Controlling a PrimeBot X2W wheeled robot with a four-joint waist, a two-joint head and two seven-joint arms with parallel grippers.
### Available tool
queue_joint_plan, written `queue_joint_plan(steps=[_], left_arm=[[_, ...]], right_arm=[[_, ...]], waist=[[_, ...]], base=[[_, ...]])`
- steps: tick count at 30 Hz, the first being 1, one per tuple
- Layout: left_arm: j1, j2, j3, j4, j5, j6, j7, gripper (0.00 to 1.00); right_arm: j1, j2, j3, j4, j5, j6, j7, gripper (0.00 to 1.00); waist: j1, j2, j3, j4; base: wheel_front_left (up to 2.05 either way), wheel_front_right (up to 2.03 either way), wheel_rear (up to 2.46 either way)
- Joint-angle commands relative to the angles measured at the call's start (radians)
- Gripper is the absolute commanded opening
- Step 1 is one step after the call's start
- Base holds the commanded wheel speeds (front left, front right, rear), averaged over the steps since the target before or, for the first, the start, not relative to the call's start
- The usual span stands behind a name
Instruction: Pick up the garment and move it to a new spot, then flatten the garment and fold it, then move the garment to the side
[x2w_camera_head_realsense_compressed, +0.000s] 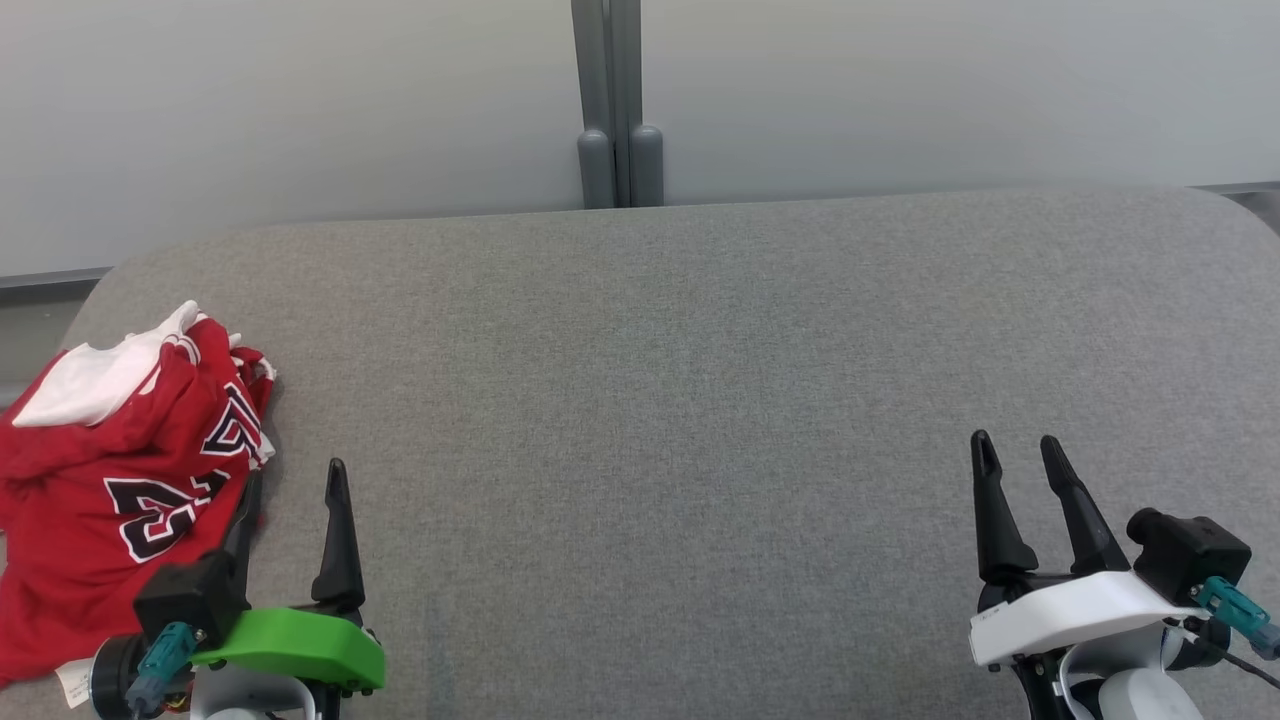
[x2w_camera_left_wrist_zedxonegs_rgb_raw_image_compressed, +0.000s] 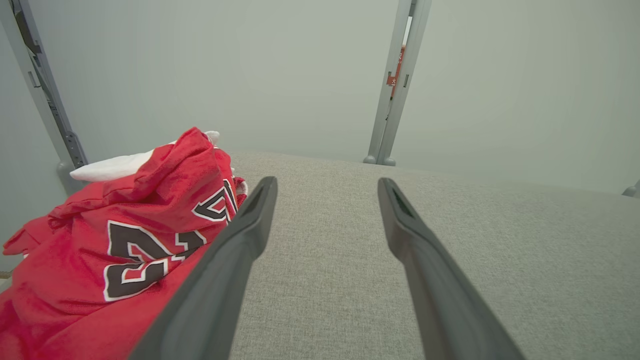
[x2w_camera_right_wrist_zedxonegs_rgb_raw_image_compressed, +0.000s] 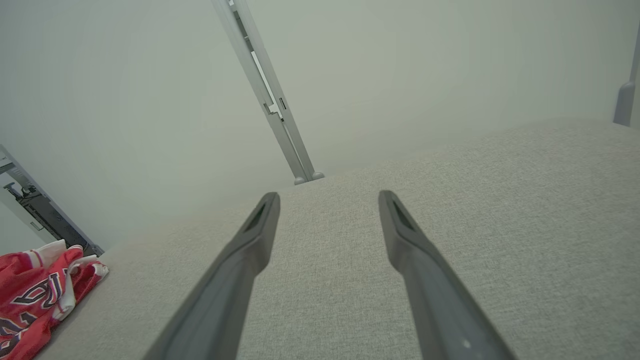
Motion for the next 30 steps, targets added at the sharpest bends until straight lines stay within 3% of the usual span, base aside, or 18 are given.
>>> queue_joint_plan(steps=[1,10,30], left_arm=[[0.009,0.009,0.002,0.001,0.023,0.0,-0.007,1.0],[0.014,0.018,0.011,0.012,0.056,-0.023,-0.027,1.0],[0.024,0.017,0.002,0.029,0.166,-0.022,-0.063,1.0]], right_arm=[[0.011,-0.006,-0.003,-0.011,-0.025,0.001,-0.01,1.0],[0.018,-0.006,-0.014,-0.005,-0.111,0.0,-0.027,1.0],[0.035,-0.007,-0.007,0.009,-0.253,0.001,-0.058,1.0]], waist=[[0.0,0.0,-0.001,0.001],[0.0,0.0,-0.003,0.006],[0.0,0.0,-0.008,0.017]], base=[[0.0,0.0,0.0],[0.0,0.0,0.0],[0.0,0.0,0.0]])
